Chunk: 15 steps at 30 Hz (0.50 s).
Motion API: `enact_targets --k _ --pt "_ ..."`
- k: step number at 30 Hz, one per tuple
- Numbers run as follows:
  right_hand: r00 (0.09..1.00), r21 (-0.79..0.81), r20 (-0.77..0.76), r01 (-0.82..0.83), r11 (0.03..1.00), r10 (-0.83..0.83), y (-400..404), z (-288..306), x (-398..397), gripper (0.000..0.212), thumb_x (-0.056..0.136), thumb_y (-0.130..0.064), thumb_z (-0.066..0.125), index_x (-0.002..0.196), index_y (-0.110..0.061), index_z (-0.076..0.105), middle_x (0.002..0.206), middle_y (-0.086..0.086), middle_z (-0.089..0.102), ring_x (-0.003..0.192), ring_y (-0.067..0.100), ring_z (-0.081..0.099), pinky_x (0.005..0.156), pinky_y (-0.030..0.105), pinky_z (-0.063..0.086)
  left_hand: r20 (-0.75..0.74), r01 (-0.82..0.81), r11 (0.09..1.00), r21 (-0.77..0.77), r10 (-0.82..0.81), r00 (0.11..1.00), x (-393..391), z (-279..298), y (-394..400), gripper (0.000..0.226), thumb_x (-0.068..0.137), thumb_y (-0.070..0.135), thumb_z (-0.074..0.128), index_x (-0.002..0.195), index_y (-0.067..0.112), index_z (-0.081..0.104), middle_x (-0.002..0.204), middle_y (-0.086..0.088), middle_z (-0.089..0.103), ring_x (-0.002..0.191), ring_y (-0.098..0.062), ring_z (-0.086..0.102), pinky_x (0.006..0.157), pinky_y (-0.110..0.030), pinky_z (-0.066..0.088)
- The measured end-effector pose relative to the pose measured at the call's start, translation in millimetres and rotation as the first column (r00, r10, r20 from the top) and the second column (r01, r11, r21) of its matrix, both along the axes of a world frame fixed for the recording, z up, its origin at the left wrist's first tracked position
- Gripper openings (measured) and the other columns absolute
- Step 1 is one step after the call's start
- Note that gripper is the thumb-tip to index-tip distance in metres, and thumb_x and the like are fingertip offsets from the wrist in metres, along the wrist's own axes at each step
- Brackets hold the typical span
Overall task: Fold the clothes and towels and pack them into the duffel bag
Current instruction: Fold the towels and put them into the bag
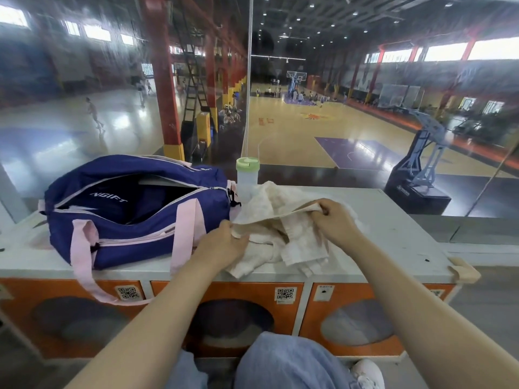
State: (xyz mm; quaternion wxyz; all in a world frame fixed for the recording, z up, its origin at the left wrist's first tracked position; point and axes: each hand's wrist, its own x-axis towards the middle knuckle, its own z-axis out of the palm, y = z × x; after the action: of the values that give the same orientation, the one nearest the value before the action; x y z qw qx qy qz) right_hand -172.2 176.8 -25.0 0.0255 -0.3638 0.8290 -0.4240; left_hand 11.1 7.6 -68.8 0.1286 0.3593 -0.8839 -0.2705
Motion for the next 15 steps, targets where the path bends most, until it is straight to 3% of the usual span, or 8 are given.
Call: enact_targets --k 2,5,7,10,11,13,15 --pt "1.000 -0.019 0.020 0.021 1.000 -0.021 0 7 -4 0.020 0.090 -0.015 0.049 0.094 -0.012 0.069 0.091 0.002 0.069 0.088 0.023 0.061 0.074 0.032 0.047 0.003 -0.041 0.995 0.094 0.041 0.999 -19 -3 -2 0.069 0.085 0.058 0.054 0.133 0.012 0.038 0.126 -0.004 0.059 0.113 -0.028 0.057 0.082 -0.035 0.045" --pt "0.998 -0.077 0.066 0.025 0.997 -0.020 2 15 -12 0.021 0.086 -0.017 0.050 0.093 -0.022 0.070 0.091 -0.007 0.068 0.088 0.018 0.063 0.075 0.036 0.053 -0.111 -0.086 0.969 0.230 0.114 0.987 -42 -8 0 0.073 0.079 0.052 0.067 0.128 0.013 0.030 0.128 -0.007 0.056 0.113 -0.029 0.057 0.088 -0.037 0.047" --pt "0.999 -0.094 0.044 0.016 0.995 -0.012 3 19 -16 0.023 0.085 -0.018 0.052 0.093 -0.028 0.070 0.096 -0.014 0.068 0.091 0.012 0.063 0.078 0.035 0.055 -0.207 -0.085 0.979 0.183 0.122 0.971 -49 -11 8 0.073 0.078 0.046 0.071 0.131 0.016 0.032 0.130 -0.006 0.053 0.116 -0.027 0.054 0.092 -0.037 0.046" --pt "0.996 -0.049 -0.078 0.033 0.998 -0.037 3 22 -23 0.020 0.085 -0.015 0.053 0.089 -0.026 0.069 0.093 -0.018 0.064 0.089 0.011 0.060 0.072 0.024 0.047 -0.436 -0.118 0.993 0.024 0.117 0.892 -47 -13 28 0.052 0.078 0.035 0.073 0.116 0.020 0.041 0.115 0.000 0.052 0.100 -0.017 0.053 0.078 -0.027 0.042" --pt "0.992 -0.032 -0.119 0.042 0.999 -0.046 3 23 -26 0.019 0.084 -0.014 0.053 0.086 -0.025 0.069 0.091 -0.017 0.063 0.088 0.011 0.058 0.068 0.020 0.044 -0.435 -0.094 0.995 -0.022 0.075 0.898 -45 -15 34 0.042 0.080 0.037 0.071 0.108 0.021 0.044 0.104 0.002 0.054 0.090 -0.015 0.055 0.072 -0.025 0.041" --pt "0.982 -0.010 -0.178 0.064 0.998 -0.065 1 21 -32 0.017 0.083 -0.014 0.054 0.082 -0.023 0.068 0.095 -0.009 0.062 0.088 0.012 0.057 0.066 0.019 0.039 -0.242 0.010 0.997 -0.080 -0.029 0.970 -43 -20 48 0.033 0.083 0.051 0.064 0.091 0.023 0.049 0.084 0.006 0.057 0.075 -0.012 0.056 0.062 -0.028 0.041" --pt "0.971 0.014 -0.212 0.116 0.993 -0.110 1 19 -34 0.012 0.083 -0.014 0.056 0.085 -0.019 0.067 0.108 0.000 0.058 0.095 0.016 0.055 0.076 0.021 0.038 -0.042 0.070 0.985 -0.158 -0.078 0.996 -42 -26 57 0.036 0.080 0.060 0.059 0.086 0.025 0.056 0.083 0.007 0.060 0.079 -0.013 0.057 0.066 -0.031 0.046"
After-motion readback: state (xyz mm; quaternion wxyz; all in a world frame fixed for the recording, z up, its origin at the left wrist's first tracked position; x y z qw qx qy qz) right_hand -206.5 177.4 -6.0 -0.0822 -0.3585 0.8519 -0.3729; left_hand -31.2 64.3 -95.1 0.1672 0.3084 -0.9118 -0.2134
